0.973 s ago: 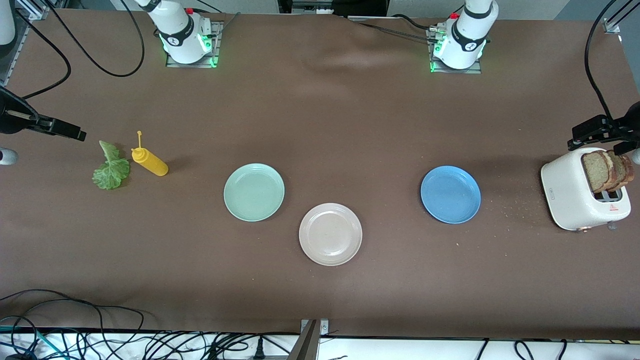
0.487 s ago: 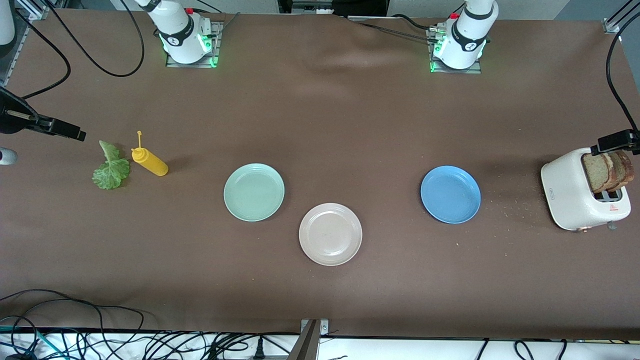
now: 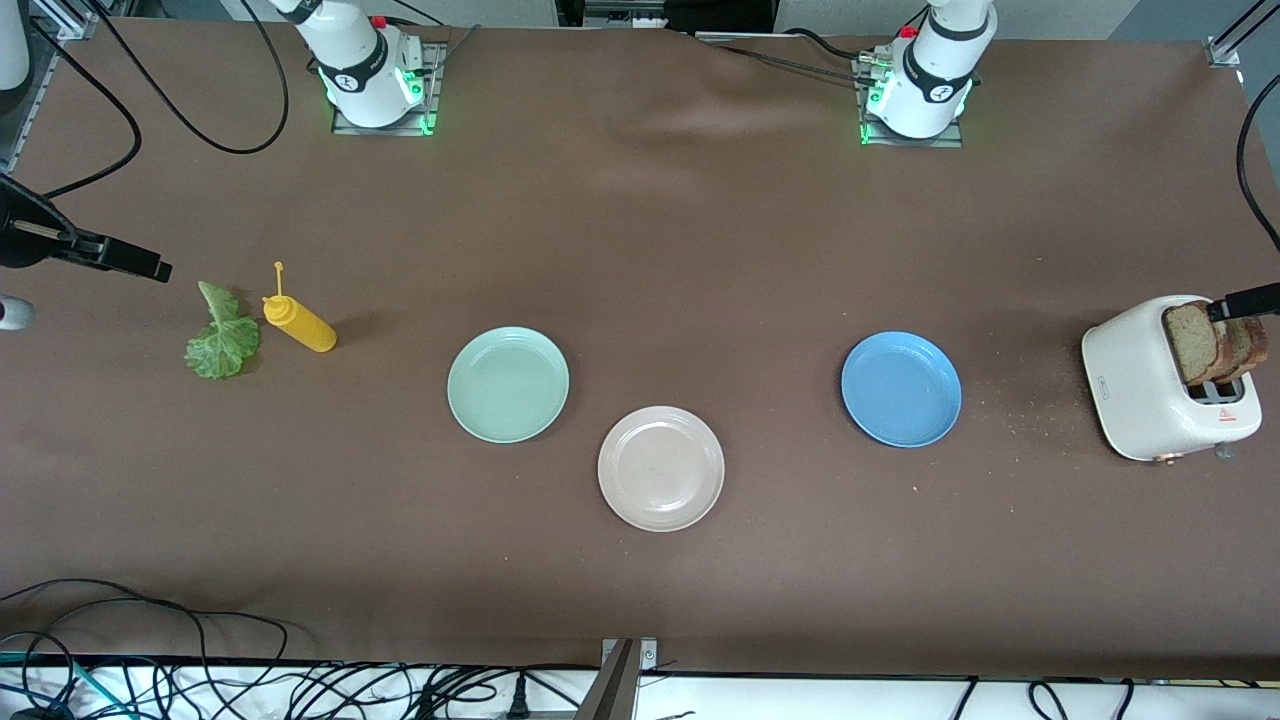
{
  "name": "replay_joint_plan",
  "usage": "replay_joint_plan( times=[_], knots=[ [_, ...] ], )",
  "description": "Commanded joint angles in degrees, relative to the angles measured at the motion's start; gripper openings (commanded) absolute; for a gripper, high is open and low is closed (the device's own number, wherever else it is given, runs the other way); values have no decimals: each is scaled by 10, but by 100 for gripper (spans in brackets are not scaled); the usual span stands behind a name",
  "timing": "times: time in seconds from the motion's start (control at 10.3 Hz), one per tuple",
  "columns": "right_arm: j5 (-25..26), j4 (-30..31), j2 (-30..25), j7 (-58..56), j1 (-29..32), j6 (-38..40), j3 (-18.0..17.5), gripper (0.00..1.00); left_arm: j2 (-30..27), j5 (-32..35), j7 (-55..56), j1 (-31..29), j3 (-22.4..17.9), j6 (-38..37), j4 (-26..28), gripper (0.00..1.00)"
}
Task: Make sandwich on beige plate with both arms
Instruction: 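Lower the left gripper onto a toast slice in the toaster and grasp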
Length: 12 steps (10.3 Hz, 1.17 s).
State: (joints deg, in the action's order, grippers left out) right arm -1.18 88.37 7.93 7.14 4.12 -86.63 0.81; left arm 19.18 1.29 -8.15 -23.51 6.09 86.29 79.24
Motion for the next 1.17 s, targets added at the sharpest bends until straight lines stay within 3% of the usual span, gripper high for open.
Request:
replay_joint_plan(
  times=[0.0,0.49,1.07],
  knots=[
    [-7,-8,0,0,0,10,1,100,12,25,-6,-4,5,21,-7,100],
    [-7,-8,0,-1,0,10,1,100,48,28,-6,-30,4,50,-5,100],
    [-7,-8,0,-1,0,10,1,100,38,50,-5,-32,4,102,63,100]
  ],
)
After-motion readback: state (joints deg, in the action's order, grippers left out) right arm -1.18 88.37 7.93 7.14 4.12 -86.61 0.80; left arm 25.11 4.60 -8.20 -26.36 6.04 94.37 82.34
